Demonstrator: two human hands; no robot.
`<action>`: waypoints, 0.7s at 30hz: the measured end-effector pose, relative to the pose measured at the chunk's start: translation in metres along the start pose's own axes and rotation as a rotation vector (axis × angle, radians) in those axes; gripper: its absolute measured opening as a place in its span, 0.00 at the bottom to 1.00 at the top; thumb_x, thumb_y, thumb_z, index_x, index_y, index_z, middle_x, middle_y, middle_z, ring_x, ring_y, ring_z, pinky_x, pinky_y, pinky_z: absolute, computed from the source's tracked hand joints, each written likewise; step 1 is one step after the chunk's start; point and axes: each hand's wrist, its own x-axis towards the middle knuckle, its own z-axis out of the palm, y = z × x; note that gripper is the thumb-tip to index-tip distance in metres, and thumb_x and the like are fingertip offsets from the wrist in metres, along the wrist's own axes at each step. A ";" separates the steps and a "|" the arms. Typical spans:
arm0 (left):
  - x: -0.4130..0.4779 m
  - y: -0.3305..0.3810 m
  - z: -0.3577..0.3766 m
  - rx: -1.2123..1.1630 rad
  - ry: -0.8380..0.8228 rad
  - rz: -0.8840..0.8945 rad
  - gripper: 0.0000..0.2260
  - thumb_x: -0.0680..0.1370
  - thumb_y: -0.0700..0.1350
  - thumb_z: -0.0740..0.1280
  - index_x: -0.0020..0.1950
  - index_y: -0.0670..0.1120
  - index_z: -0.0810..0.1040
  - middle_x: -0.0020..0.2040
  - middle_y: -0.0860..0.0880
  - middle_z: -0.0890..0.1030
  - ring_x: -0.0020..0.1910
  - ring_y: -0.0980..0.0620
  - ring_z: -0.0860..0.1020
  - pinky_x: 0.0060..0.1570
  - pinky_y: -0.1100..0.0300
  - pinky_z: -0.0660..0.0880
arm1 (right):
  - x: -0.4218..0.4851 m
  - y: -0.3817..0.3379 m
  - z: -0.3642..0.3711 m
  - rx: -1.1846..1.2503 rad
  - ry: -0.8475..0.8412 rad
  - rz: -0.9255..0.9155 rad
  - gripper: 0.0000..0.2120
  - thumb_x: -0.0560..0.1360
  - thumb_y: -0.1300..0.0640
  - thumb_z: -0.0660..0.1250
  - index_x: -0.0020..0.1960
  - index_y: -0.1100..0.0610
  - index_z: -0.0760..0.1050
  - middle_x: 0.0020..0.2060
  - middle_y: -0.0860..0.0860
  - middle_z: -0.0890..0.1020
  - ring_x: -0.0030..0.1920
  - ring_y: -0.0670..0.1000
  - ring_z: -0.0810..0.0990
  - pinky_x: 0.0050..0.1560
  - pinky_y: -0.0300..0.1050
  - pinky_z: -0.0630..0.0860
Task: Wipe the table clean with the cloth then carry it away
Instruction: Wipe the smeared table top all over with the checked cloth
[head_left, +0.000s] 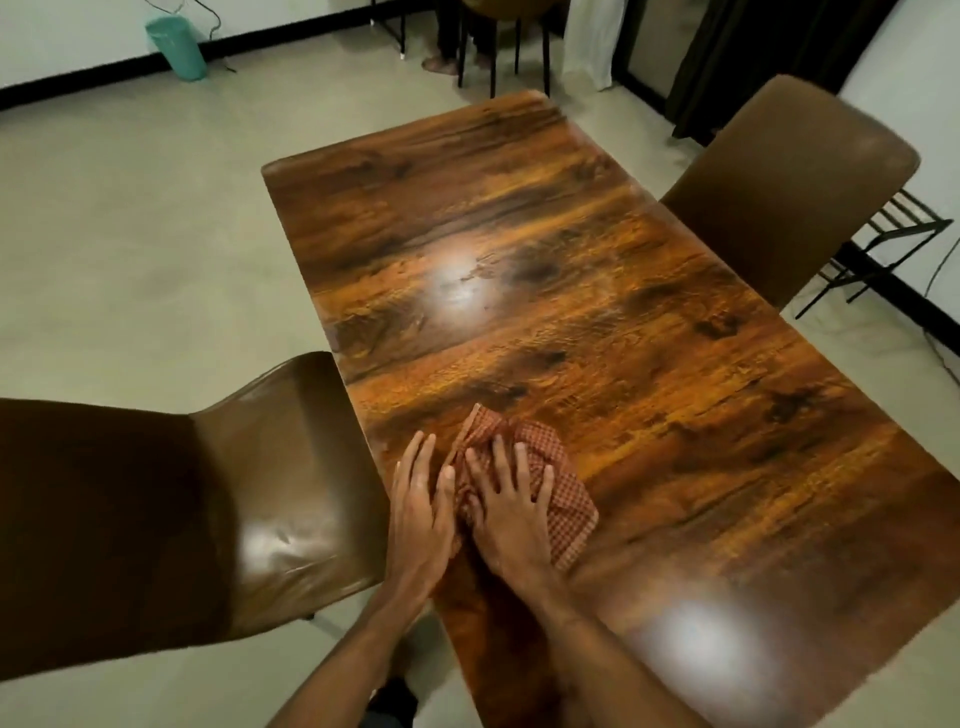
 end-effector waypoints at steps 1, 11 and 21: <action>0.017 -0.011 -0.018 -0.016 -0.003 0.010 0.26 0.83 0.61 0.53 0.80 0.54 0.62 0.81 0.56 0.60 0.79 0.58 0.58 0.78 0.45 0.59 | 0.020 -0.013 0.002 -0.010 -0.002 0.048 0.31 0.83 0.43 0.47 0.84 0.41 0.43 0.85 0.52 0.45 0.84 0.61 0.44 0.76 0.74 0.38; 0.118 -0.044 -0.117 -0.040 -0.067 0.092 0.22 0.86 0.52 0.56 0.79 0.48 0.64 0.80 0.50 0.63 0.79 0.53 0.61 0.77 0.44 0.61 | 0.099 -0.138 0.018 -0.028 0.061 0.096 0.29 0.86 0.40 0.46 0.85 0.42 0.43 0.85 0.52 0.47 0.84 0.59 0.47 0.79 0.71 0.42; 0.146 -0.060 -0.169 0.157 -0.175 0.265 0.28 0.83 0.64 0.49 0.80 0.54 0.61 0.81 0.54 0.59 0.80 0.57 0.56 0.79 0.45 0.57 | 0.122 -0.195 0.020 0.058 0.116 0.347 0.29 0.84 0.42 0.49 0.84 0.45 0.55 0.84 0.56 0.55 0.83 0.63 0.53 0.76 0.76 0.46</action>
